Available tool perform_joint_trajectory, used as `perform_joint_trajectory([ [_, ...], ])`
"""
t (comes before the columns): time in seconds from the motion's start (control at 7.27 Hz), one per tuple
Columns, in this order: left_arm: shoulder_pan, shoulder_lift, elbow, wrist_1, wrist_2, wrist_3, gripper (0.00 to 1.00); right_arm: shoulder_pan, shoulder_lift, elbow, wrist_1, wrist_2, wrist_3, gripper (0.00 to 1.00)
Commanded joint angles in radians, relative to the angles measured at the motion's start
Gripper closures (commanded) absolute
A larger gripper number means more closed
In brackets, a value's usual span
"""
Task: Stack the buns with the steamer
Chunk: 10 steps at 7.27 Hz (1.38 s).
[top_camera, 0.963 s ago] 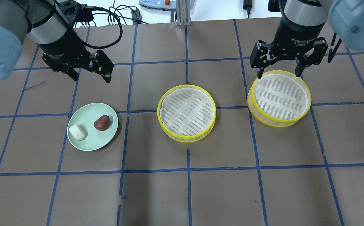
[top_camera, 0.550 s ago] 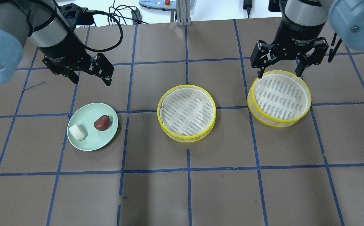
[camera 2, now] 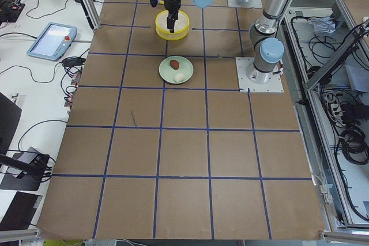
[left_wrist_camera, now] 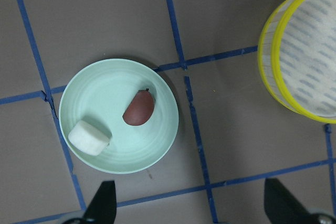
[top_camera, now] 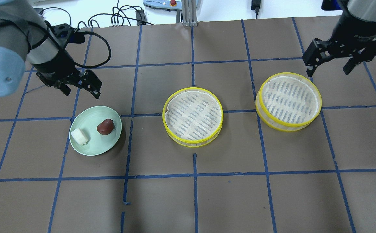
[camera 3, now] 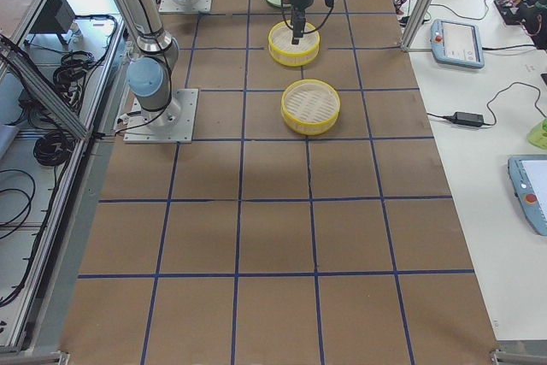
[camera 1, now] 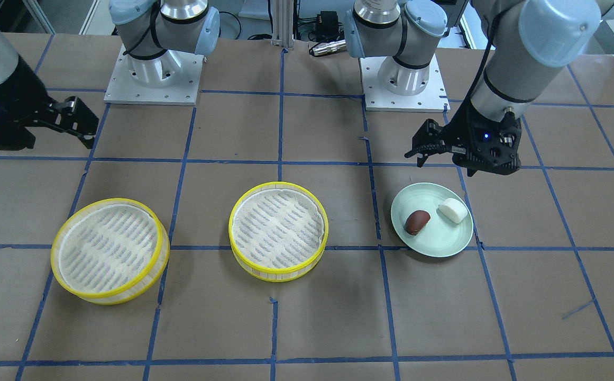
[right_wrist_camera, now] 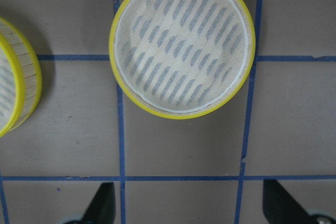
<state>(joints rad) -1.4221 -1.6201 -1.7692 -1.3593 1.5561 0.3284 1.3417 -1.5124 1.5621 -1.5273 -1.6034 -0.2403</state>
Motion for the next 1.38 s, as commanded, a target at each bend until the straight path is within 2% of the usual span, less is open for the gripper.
perform_joint_trajectory([
  [0.0,0.041,-0.120,-0.162,0.310,0.068,0.073,0.00,-0.108,0.073,0.105,-0.182,0.000,-0.092,0.01],
  [0.14,0.076,-0.145,-0.173,0.340,0.091,0.122,0.00,-0.130,0.108,0.183,-0.327,0.000,-0.118,0.01],
  [0.41,0.161,-0.158,-0.225,0.341,0.091,0.173,0.02,-0.133,0.228,0.261,-0.562,0.000,-0.163,0.01],
  [0.55,0.170,-0.178,-0.245,0.348,0.090,0.173,0.02,-0.133,0.265,0.278,-0.642,0.002,-0.166,0.05],
  [0.69,0.170,-0.199,-0.246,0.359,0.090,0.172,0.03,-0.133,0.291,0.289,-0.674,0.005,-0.166,0.12],
  [0.83,0.170,-0.207,-0.251,0.359,0.091,0.173,0.12,-0.134,0.305,0.298,-0.692,0.008,-0.166,0.42],
  [0.96,0.170,-0.211,-0.266,0.358,0.093,0.175,0.29,-0.136,0.307,0.302,-0.692,0.013,-0.165,0.68],
  [1.1,0.170,-0.212,-0.282,0.359,0.094,0.170,0.53,-0.136,0.308,0.305,-0.692,0.013,-0.165,0.83],
  [1.24,0.170,-0.212,-0.282,0.361,0.095,0.166,0.80,-0.136,0.308,0.305,-0.692,0.013,-0.165,0.92],
])
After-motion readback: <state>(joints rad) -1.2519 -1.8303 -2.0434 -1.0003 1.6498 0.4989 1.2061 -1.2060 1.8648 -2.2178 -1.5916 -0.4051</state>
